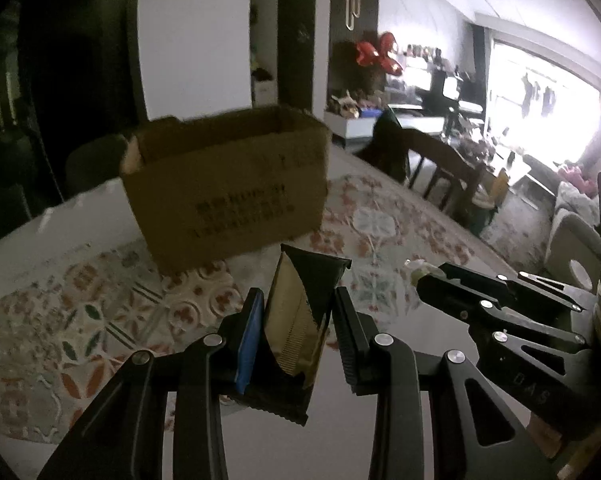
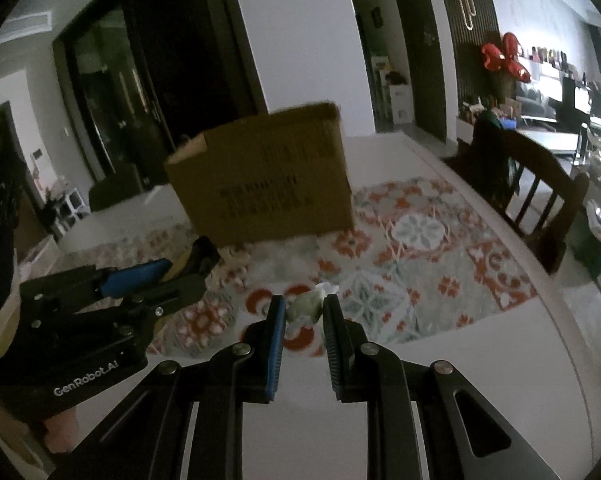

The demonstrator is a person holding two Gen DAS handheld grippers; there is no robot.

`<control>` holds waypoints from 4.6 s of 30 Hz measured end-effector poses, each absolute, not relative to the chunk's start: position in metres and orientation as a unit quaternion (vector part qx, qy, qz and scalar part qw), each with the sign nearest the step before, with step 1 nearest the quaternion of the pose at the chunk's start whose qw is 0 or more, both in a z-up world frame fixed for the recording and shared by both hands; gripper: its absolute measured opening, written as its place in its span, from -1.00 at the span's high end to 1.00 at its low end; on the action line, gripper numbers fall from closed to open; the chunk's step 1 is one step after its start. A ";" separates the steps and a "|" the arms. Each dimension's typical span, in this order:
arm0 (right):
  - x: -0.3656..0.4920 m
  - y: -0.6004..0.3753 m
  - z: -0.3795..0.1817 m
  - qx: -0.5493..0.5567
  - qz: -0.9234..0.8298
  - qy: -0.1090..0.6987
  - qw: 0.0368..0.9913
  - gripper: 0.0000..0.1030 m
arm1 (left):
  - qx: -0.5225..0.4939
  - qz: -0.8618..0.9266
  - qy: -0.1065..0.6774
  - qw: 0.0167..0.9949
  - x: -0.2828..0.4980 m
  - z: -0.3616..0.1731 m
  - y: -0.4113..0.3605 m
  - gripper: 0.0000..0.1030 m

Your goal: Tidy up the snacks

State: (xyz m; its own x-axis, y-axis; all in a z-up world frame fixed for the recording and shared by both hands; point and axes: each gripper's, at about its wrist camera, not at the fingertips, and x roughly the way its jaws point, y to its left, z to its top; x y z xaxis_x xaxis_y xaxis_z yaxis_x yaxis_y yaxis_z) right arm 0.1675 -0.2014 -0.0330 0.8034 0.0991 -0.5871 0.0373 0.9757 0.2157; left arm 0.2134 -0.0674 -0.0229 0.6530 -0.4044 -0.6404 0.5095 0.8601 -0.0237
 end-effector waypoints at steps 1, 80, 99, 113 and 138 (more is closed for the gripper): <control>0.168 -0.201 -0.030 0.109 0.018 0.309 0.945 0.60 | 0.078 -0.250 0.327 0.908 0.213 -0.018 -0.066 0.33; 0.270 -0.219 0.052 0.082 0.010 0.247 0.966 -0.73 | 0.062 -0.031 0.209 0.975 0.268 0.060 -0.028 -1.00; 0.113 -0.208 0.064 0.058 -0.024 0.222 0.973 -0.89 | 0.069 -0.044 0.179 0.980 0.113 0.062 -0.016 -1.00; 0.036 -0.197 0.067 0.029 -0.021 0.210 0.977 -0.89 | 0.064 -0.038 0.177 0.981 0.038 0.058 -0.008 -1.00; 0.000 -0.188 0.070 0.035 -0.011 0.205 0.978 -0.90 | 0.059 -0.041 0.159 0.985 0.000 0.059 -0.002 -1.00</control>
